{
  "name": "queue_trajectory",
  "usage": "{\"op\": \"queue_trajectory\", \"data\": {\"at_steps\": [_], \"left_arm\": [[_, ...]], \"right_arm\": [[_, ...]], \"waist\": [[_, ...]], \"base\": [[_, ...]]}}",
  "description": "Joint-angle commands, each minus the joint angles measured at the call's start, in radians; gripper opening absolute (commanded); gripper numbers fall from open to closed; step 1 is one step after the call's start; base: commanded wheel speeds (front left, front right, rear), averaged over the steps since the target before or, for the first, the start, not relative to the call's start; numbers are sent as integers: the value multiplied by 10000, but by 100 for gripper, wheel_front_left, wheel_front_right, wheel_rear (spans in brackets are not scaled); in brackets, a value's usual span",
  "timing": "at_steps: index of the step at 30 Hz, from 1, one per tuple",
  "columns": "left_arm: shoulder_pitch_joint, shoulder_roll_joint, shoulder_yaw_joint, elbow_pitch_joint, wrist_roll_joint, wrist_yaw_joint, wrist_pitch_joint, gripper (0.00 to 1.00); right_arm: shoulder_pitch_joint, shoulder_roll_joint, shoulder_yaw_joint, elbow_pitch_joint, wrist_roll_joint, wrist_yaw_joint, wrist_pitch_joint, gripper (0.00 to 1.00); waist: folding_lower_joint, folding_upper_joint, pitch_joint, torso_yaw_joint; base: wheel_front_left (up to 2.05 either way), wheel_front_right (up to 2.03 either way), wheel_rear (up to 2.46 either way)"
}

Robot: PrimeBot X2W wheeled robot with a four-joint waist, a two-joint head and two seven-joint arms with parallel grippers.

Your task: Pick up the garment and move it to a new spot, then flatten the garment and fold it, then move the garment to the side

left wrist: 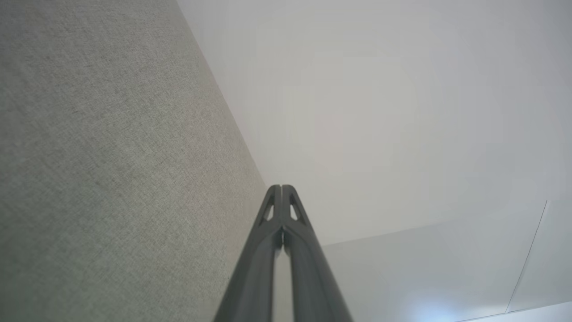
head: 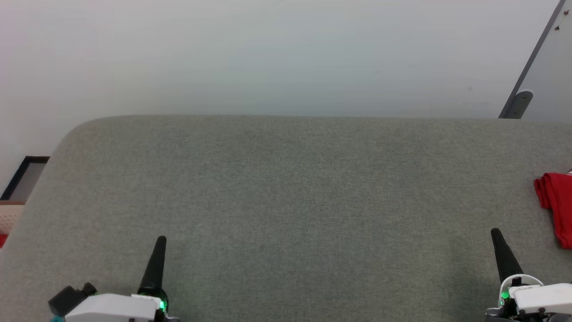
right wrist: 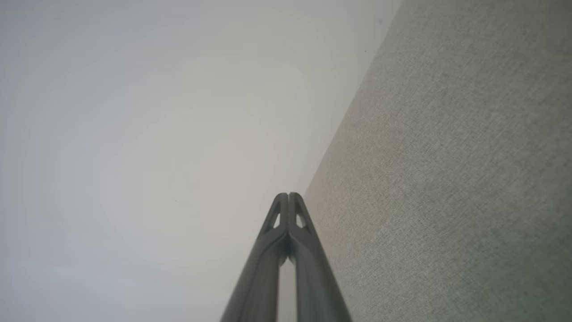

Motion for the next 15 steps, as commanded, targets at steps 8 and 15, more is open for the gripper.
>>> {"op": "queue_trajectory", "data": {"at_steps": [8,15], "left_arm": [[-346,-51,120,85,-745,-23,220,0],[-455,-103,181,202,-1249,-24,382,0]], "right_arm": [[-265,75,-44,54,738,-10,191,0],[-332,121,-53,130,1222,-11,308,0]], "waist": [[0,0,32,-53],[0,0,60,-100]], "base": [[0,0,0],[0,0,0]]}}
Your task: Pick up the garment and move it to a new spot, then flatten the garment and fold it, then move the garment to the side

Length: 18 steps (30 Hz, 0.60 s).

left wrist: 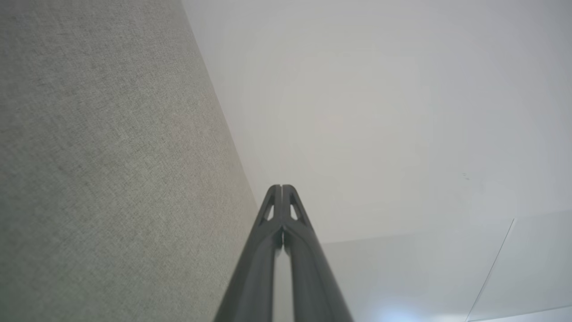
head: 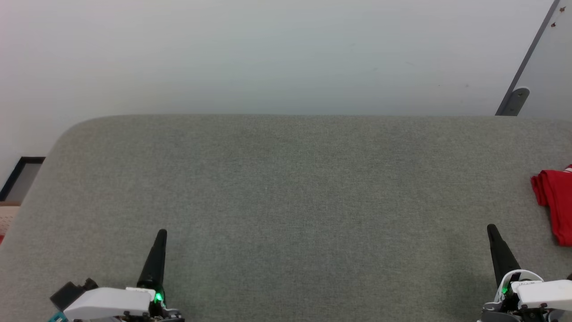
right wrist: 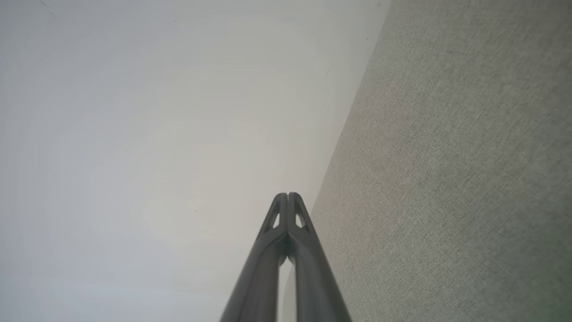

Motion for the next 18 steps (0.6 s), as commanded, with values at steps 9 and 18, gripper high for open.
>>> {"op": "queue_trajectory", "data": {"at_steps": [9,18], "left_arm": [[-275,-69,109,128,-735,-26,248,0],[-434,-128,189,243,-1293,-28,416,0]], "right_arm": [[-239,68,-31,76,704,-12,189,0],[-338,131,-43,158,1259,-11,334,0]], "waist": [[0,-1,37,-61],[0,-1,72,-120]], "base": [[0,0,0],[0,0,0]]}}
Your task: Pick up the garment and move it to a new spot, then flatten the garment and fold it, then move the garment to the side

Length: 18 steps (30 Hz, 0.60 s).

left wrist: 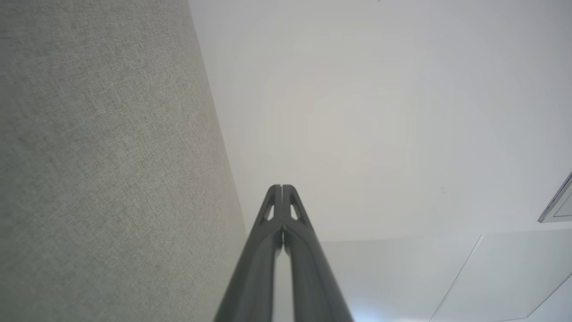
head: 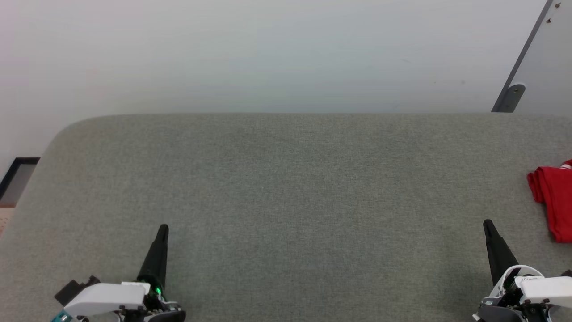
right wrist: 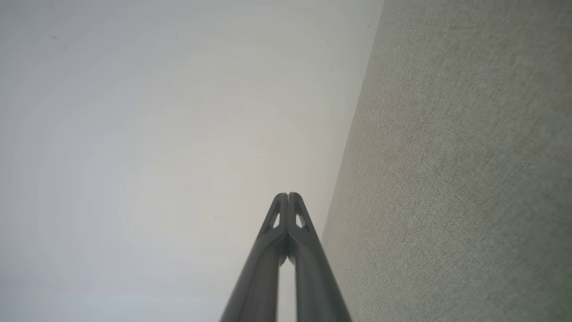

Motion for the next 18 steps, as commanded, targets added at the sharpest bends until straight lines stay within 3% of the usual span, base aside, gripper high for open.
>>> {"op": "queue_trajectory", "data": {"at_steps": [1,18], "left_arm": [[-173,-13,48,9,-176,-29,53,0],[-264,-88,136,112,-553,-31,219,0]], "right_arm": [[-150,35,-10,16,170,-11,47,0],[-186,84,-13,78,592,-12,163,0]], "waist": [[0,-1,6,-9],[0,-1,38,-62]], "base": [[0,0,0],[0,0,0]]}}
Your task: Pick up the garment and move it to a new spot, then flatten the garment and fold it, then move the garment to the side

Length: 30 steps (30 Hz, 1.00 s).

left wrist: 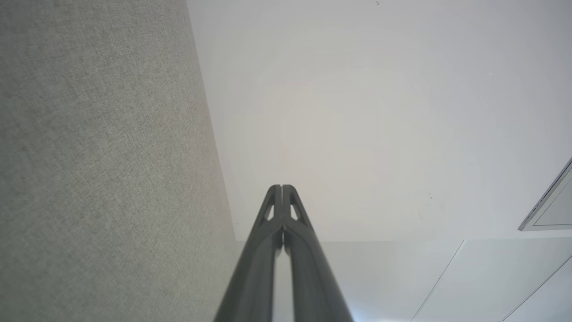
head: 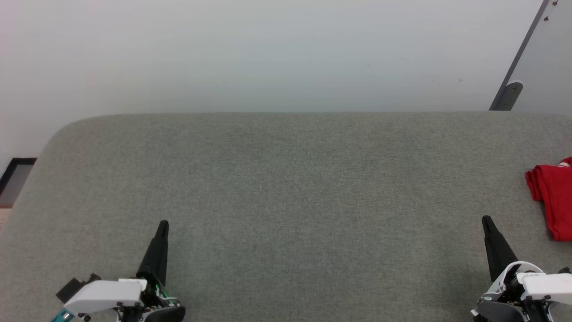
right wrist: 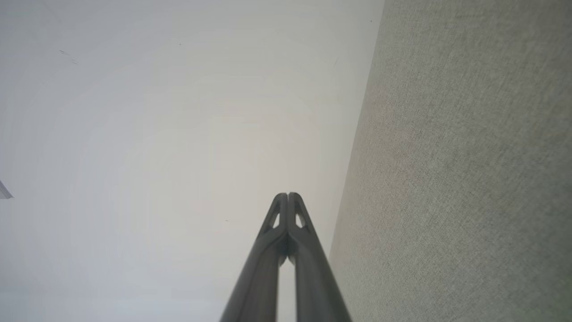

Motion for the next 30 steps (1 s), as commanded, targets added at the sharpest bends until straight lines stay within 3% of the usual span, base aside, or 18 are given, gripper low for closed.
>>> {"op": "queue_trajectory", "data": {"at_steps": [1,30], "left_arm": [[-87,-16,25,14,23,-31,13,0],[-99,-71,102,18,103,-31,83,0]], "right_arm": [[-33,38,4,3,24,-10,25,0],[-32,38,9,3,29,-12,21,0]], "waist": [[0,0,0,1],[0,0,0,1]], "base": [[0,0,0],[0,0,0]]}}
